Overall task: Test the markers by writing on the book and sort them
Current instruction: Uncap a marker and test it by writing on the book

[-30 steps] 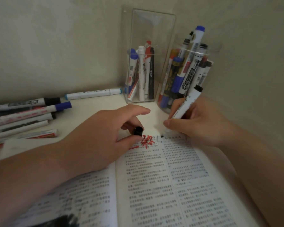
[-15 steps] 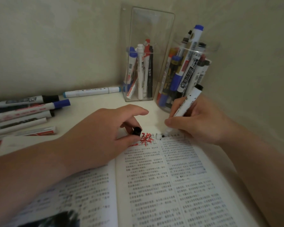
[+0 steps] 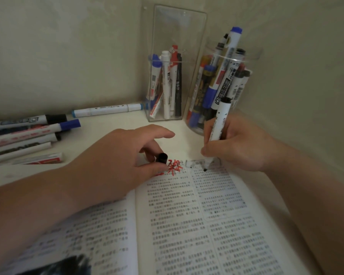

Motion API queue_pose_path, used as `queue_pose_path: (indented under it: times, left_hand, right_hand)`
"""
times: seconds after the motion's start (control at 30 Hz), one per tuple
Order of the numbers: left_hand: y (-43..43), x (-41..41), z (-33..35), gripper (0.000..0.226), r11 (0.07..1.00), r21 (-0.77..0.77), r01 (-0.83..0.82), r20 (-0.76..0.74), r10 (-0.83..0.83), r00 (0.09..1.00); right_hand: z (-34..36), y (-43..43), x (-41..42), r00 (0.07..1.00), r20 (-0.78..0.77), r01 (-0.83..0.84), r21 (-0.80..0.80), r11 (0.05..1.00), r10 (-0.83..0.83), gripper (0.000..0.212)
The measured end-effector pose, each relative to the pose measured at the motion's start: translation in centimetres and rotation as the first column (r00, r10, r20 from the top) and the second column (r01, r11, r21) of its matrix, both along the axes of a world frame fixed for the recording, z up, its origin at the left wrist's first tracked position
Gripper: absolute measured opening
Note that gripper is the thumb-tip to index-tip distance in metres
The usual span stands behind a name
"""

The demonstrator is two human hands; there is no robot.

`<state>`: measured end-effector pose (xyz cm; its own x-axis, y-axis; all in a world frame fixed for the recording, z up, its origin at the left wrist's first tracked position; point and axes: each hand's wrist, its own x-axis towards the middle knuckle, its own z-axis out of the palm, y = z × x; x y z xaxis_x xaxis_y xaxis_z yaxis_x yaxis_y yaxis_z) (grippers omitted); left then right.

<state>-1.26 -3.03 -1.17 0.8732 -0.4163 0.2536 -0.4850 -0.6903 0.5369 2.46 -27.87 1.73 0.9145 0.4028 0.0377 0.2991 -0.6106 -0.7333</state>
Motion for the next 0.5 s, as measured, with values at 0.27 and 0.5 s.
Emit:
queue_pose_path:
  times: [0.27,0.5]
  left_hand:
    - [-0.6,-1.0,0.6,0.068,0.993,-0.108,0.037,-0.023,-0.040,0.999]
    - [-0.7,-1.0,0.5,0.091,0.993,-0.078,0.089,-0.061,-0.094,0.994]
  right_hand:
    - [0.3,1.8,-2.1,0.982,-0.055,-0.106,0.633,0.767,0.182,0.011]
    - [-0.3,3.4,-3.2,0.979,-0.007,-0.165,0.568,0.806,0.205,0.011]
